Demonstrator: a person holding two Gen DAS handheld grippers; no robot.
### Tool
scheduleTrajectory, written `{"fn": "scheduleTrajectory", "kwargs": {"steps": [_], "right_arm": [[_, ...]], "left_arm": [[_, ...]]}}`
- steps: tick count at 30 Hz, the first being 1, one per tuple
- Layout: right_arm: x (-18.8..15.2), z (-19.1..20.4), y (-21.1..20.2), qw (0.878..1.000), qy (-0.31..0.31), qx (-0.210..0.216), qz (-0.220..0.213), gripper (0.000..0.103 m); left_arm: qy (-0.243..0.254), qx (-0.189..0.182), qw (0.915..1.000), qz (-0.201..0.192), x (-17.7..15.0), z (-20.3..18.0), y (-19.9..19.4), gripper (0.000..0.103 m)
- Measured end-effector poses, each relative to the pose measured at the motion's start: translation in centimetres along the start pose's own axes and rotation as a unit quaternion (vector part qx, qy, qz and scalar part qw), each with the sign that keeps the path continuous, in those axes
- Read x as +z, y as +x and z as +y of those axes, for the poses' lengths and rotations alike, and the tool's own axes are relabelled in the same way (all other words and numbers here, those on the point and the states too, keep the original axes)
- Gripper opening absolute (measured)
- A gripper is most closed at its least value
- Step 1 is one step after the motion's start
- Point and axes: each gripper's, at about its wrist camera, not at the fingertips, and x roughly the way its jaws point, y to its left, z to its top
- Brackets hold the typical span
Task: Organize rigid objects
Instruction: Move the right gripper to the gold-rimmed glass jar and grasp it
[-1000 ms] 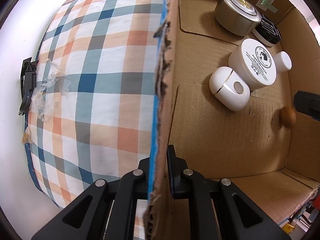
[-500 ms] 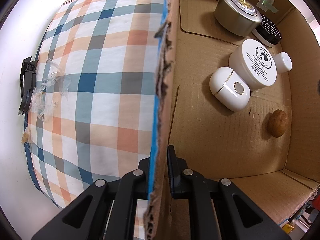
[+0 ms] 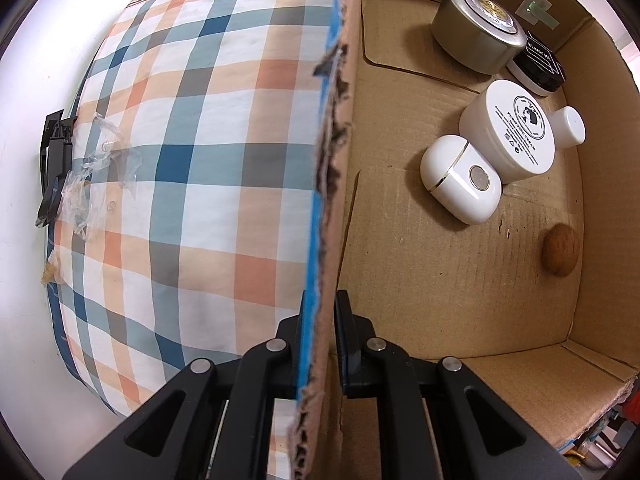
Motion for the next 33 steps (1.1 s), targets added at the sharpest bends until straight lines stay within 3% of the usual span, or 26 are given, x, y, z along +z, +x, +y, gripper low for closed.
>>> {"fn": "scheduleTrajectory", "kwargs": {"steps": [3, 7, 11, 16, 22, 28, 33], "right_arm": [[2.4, -5.2, 1.0, 0.998, 0.052, -0.021, -0.005, 0.103], [5.0, -13.1, 4.1, 0.987, 0.14, -0.079, 0.02, 0.103], [6.9, -19.3, 8.1, 0.974, 0.17, -0.141, 0.054, 0.103], [7.9, -24.5, 11.5, 0.961, 0.221, -0.148, 0.075, 0.103], [8.8, -27.2, 13.7, 0.957, 0.244, -0.138, 0.082, 0.096], [9.5, -26.7, 13.7, 0.958, 0.218, -0.169, 0.073, 0.068], [8.6, -25.1, 13.4, 0.963, 0.199, -0.16, 0.088, 0.067]], "left_arm": [[-0.002, 0.0, 1.0, 0.0, 0.0, 0.1, 0.1, 0.007], [-0.006, -0.001, 1.0, -0.001, 0.0, 0.2, 0.2, 0.007], [-0.01, -0.001, 1.0, -0.001, 0.0, 0.5, 0.1, 0.007], [-0.017, -0.004, 0.9999, 0.0, 0.0, 0.8, 0.2, 0.007], [-0.018, -0.002, 0.9998, 0.001, 0.1, 0.8, 0.3, 0.007], [-0.018, -0.001, 0.9998, 0.002, 0.2, 0.5, 0.3, 0.007], [-0.015, 0.001, 0.9999, 0.001, 0.2, 0.5, 0.4, 0.007]]}}
